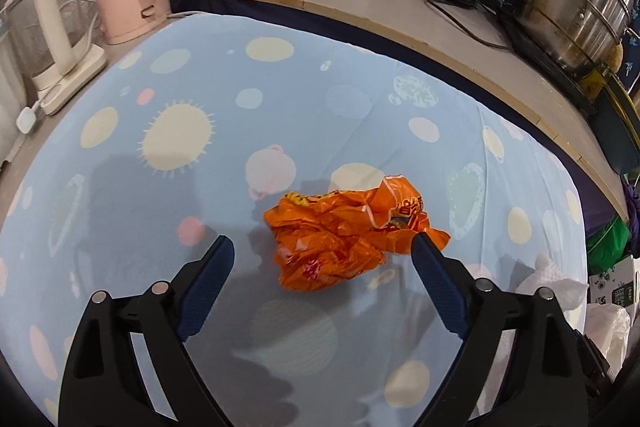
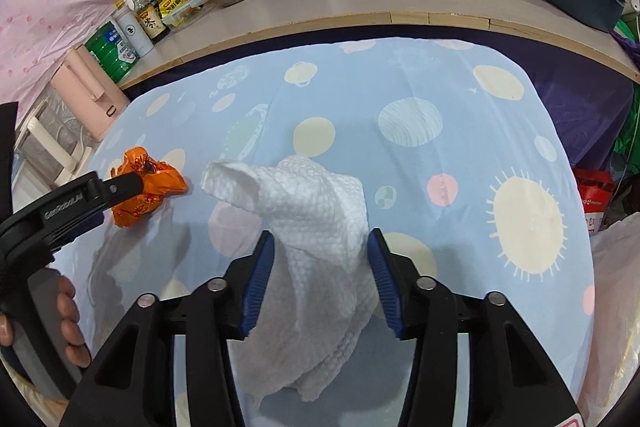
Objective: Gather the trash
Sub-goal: 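Grasp the orange plastic bag with the left gripper while the right gripper grasps the white tissue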
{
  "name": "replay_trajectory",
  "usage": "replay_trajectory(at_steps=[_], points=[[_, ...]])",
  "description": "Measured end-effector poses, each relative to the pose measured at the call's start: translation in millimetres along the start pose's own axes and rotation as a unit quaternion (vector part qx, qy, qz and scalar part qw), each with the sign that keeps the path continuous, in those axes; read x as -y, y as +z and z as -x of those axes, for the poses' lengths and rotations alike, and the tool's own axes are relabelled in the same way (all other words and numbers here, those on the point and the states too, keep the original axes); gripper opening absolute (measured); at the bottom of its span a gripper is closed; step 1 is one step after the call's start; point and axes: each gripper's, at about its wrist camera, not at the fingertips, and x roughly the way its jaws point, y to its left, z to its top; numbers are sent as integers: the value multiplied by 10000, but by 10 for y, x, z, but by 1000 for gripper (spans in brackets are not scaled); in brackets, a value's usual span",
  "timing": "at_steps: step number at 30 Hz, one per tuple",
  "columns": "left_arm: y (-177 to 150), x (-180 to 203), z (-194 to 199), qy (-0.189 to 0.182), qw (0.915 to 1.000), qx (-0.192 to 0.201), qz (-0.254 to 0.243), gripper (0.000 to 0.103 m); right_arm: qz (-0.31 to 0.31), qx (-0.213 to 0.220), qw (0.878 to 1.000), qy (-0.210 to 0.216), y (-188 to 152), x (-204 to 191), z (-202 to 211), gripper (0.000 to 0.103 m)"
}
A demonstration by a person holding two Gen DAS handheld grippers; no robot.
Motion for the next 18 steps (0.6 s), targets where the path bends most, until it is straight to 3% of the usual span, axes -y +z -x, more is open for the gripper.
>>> replay_trajectory(at_steps=[2,5,11,12,18], points=[[1,17,-64,-68,10000,-55,-14,79,20,-30,10000,-3,-12,1,-26,35],[-7,33,-150,-225,9995,-229,-15,62,14,-36,10000,-3,-22,8,-33,29],[-74,116,-42,-339,9991,-219,-118,47,37,-77,9999,73,-52,6,34,11],[-89,128,-16,-349,9990,-246,-152,38,39,-67,9999,88,-61,1,66,10],[-257,200,280,-382,9988,-192,-220,37,71,32,9998,176,-120,-33,320,9]])
